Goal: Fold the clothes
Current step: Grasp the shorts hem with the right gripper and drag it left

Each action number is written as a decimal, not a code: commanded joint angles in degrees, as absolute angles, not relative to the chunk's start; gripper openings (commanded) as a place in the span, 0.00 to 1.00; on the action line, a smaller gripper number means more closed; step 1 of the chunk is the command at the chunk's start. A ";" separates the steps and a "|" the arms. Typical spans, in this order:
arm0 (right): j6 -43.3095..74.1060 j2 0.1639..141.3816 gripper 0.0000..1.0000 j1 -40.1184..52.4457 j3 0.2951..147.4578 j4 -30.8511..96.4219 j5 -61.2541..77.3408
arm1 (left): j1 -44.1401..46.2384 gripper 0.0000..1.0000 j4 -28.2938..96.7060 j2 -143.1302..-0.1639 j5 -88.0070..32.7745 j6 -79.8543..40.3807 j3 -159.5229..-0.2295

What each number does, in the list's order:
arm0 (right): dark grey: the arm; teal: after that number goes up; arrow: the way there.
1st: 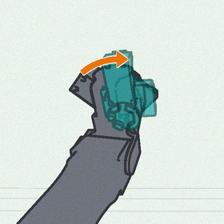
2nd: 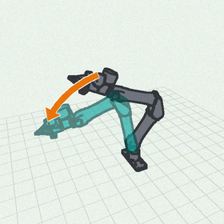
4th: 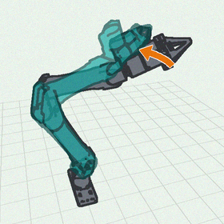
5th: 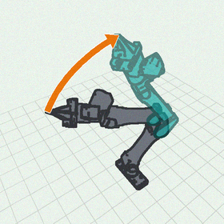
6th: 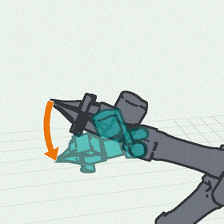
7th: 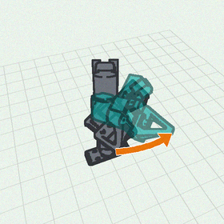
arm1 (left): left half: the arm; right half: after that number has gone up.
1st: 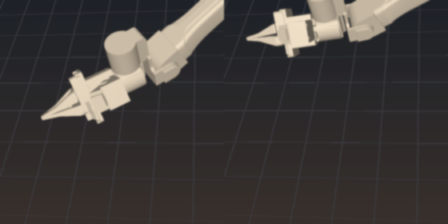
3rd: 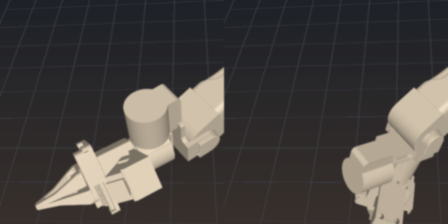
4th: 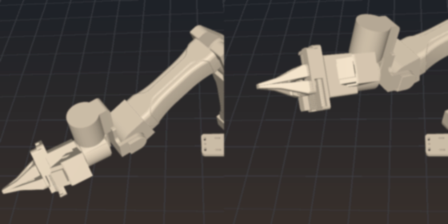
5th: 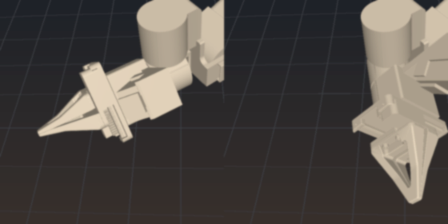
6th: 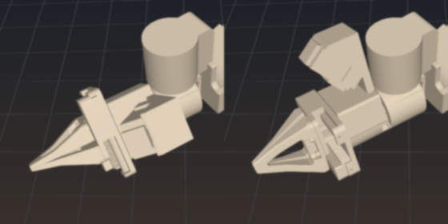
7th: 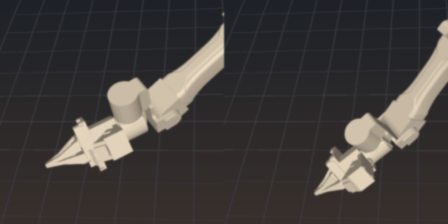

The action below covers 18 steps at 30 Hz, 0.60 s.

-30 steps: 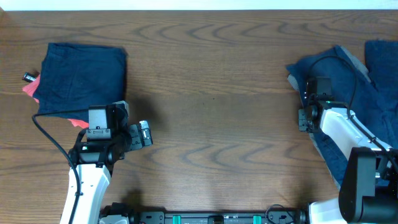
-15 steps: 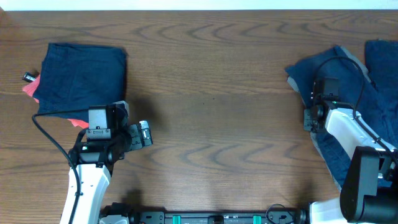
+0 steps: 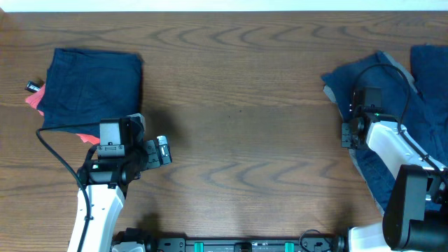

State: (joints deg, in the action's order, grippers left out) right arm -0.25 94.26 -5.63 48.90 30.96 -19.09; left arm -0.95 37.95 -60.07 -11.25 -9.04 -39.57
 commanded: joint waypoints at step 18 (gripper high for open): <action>0.19 92.62 0.13 -6.09 54.06 37.15 -19.49 | -0.93 0.98 38.09 -60.23 -11.53 -9.26 -40.88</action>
